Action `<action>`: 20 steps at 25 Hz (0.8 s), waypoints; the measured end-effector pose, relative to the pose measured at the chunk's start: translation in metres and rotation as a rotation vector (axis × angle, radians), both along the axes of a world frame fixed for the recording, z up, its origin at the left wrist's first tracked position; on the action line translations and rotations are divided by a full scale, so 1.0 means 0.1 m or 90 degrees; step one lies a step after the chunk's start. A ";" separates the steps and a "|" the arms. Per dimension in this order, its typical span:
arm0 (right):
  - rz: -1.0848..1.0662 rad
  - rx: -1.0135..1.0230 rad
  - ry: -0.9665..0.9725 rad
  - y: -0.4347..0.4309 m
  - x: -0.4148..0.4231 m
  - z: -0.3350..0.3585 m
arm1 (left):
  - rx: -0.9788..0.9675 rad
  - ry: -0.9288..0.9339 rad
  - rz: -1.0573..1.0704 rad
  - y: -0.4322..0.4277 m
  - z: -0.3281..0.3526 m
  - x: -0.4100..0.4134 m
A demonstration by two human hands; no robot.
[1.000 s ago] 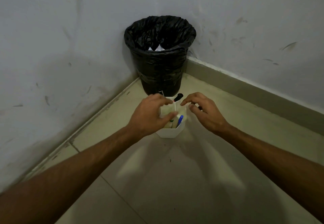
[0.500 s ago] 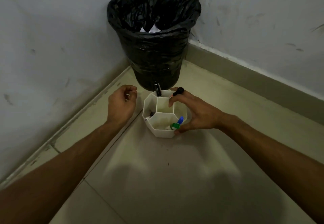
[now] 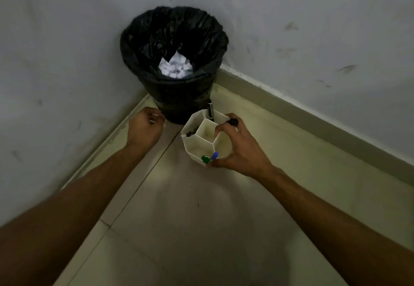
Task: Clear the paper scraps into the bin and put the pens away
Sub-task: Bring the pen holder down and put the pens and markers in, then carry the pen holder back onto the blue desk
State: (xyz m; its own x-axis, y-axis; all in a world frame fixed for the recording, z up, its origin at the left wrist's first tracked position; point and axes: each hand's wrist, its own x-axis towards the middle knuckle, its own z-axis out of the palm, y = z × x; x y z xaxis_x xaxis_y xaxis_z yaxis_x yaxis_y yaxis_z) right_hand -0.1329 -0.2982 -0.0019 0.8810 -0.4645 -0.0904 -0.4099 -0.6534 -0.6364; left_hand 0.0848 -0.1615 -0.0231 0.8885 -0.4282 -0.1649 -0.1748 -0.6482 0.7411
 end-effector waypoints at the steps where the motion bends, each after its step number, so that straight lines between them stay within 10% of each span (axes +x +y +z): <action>1: -0.026 0.002 -0.005 0.02 -0.04 0.26 | -0.003 0.012 0.002 -0.01 0.27 -0.06; 20: -0.268 0.021 -0.154 0.59 -0.24 7.00 | -0.088 0.056 -0.056 0.32 7.14 -0.49</action>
State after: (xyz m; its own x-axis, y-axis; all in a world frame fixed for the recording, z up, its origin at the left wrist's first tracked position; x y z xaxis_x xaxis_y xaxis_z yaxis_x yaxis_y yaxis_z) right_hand -0.1564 -0.2390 0.6985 0.6143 -0.7857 0.0730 -0.4719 -0.4399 -0.7640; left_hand 0.0359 -0.1293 0.6913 0.8319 -0.5270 -0.1736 -0.1571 -0.5237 0.8373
